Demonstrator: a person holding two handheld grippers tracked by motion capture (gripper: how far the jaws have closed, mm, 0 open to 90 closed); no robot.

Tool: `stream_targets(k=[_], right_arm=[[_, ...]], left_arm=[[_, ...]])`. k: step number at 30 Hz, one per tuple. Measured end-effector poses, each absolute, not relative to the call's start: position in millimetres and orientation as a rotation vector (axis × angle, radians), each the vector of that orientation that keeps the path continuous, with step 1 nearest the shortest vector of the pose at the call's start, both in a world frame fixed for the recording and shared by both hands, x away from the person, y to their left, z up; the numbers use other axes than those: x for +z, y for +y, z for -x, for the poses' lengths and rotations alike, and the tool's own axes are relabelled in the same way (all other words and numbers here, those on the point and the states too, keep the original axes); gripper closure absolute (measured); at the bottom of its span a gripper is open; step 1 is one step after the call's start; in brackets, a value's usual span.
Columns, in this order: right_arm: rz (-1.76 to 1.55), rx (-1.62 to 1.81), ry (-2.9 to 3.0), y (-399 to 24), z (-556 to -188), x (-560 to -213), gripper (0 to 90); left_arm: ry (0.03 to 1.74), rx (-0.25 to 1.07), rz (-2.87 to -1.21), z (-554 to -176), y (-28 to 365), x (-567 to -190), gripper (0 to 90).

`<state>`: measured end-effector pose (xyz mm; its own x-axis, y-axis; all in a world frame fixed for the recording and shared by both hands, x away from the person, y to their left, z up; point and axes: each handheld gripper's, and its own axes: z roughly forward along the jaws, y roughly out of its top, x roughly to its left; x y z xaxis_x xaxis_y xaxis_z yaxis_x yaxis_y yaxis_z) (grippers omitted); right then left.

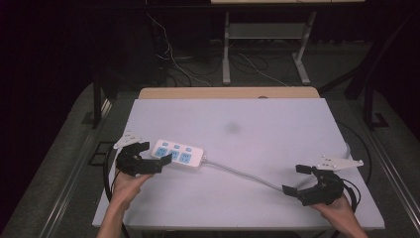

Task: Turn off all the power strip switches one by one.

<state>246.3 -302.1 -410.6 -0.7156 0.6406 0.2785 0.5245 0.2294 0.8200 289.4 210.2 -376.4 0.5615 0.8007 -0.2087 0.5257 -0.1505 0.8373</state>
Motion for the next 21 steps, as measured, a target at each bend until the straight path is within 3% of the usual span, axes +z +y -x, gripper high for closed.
stream_targets(k=[21], right_arm=[[-1.141,1.513,2.372,-303,-245,-412,0.5]], left_arm=[[0.919,0.232,-1.899,-251,175,-425,0.0]])
